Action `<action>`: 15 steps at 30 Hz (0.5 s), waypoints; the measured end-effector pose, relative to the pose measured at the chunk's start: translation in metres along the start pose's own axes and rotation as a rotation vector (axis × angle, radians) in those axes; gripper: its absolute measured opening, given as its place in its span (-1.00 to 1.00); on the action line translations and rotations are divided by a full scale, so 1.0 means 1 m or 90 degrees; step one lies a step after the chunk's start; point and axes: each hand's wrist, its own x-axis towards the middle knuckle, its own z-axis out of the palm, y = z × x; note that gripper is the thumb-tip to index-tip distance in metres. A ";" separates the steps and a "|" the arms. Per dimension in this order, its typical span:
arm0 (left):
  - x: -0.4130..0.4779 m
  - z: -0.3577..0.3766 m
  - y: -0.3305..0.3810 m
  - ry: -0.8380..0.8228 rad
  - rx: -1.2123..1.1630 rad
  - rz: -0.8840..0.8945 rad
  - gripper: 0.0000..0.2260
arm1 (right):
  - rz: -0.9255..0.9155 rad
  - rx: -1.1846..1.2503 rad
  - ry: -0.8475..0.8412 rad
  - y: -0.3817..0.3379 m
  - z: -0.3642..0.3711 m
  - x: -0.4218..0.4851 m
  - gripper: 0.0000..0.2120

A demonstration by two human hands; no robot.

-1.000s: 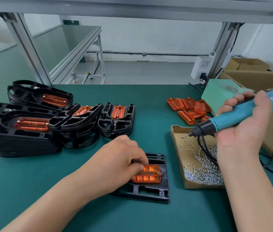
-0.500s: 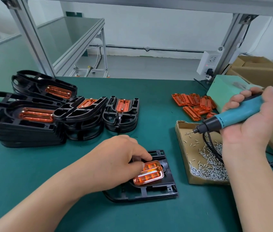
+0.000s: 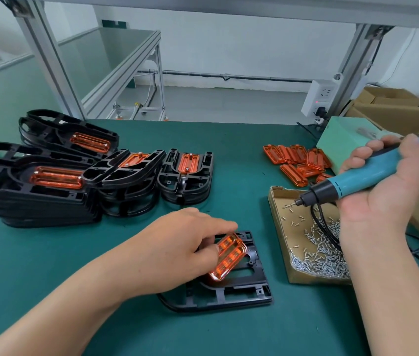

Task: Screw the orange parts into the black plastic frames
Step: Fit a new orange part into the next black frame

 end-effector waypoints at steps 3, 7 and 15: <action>0.000 0.000 0.002 0.003 0.004 0.000 -0.48 | 0.031 0.045 0.010 -0.026 0.005 0.055 -0.87; -0.001 -0.002 0.004 0.015 -0.004 -0.007 -0.50 | 0.067 0.054 0.028 -0.036 0.001 0.058 -0.85; 0.000 0.004 0.000 0.031 -0.049 -0.017 -0.70 | 0.063 0.034 0.015 -0.039 0.005 0.061 -0.86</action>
